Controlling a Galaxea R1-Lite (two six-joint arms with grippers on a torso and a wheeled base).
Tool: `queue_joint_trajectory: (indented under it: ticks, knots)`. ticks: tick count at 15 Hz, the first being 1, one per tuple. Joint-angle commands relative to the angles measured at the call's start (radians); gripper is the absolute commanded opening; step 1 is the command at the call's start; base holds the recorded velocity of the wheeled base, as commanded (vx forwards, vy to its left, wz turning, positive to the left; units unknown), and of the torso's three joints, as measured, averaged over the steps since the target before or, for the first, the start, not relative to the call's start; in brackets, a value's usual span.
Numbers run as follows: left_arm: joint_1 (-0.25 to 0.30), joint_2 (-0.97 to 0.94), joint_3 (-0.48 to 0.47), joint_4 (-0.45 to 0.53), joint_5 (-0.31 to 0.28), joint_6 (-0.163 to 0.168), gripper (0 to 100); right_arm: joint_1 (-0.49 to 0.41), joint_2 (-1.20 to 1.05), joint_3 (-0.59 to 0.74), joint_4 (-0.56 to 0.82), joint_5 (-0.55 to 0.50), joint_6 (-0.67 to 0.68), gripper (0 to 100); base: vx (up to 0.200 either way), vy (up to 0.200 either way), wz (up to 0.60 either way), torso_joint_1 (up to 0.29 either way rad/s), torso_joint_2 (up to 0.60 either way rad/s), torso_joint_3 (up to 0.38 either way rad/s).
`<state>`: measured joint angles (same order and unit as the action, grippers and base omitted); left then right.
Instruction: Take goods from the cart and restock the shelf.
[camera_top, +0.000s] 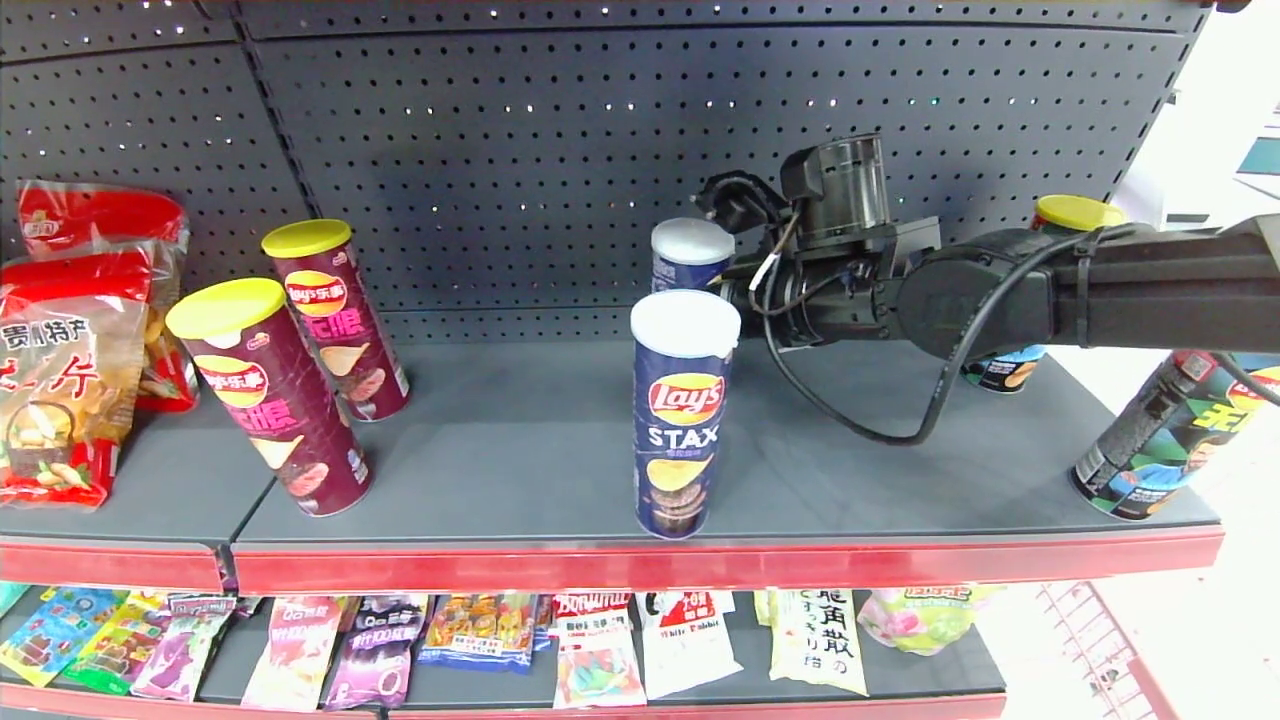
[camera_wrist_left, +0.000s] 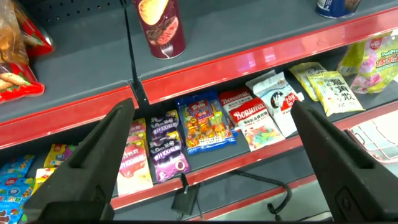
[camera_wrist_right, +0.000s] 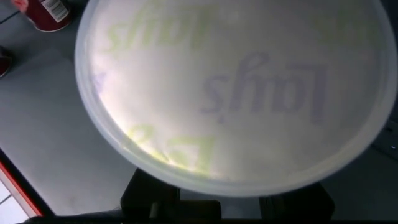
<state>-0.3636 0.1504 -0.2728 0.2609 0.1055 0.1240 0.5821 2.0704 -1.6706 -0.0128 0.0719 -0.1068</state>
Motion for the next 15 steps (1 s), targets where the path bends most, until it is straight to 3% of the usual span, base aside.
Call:
queue_joint_trajectory:
  ticks: [1,7,15]
  knots:
    - [0.000,0.003,0.000,0.000,0.000,0.000,100,-0.001,-0.003,0.002,-0.001,-0.003,-0.001,100,0.000,0.000,0.00,0.000,0.00,0.000]
    - [0.000,0.003,0.006,0.000,0.000,0.000,100,-0.002,-0.016,0.011,0.000,-0.004,0.010,100,0.000,0.000,0.00,0.000,0.00,0.000]
    - [0.000,0.003,0.014,-0.002,-0.009,0.000,100,-0.048,-0.162,0.183,-0.004,-0.035,0.029,100,0.000,0.000,0.00,0.000,0.00,0.000]
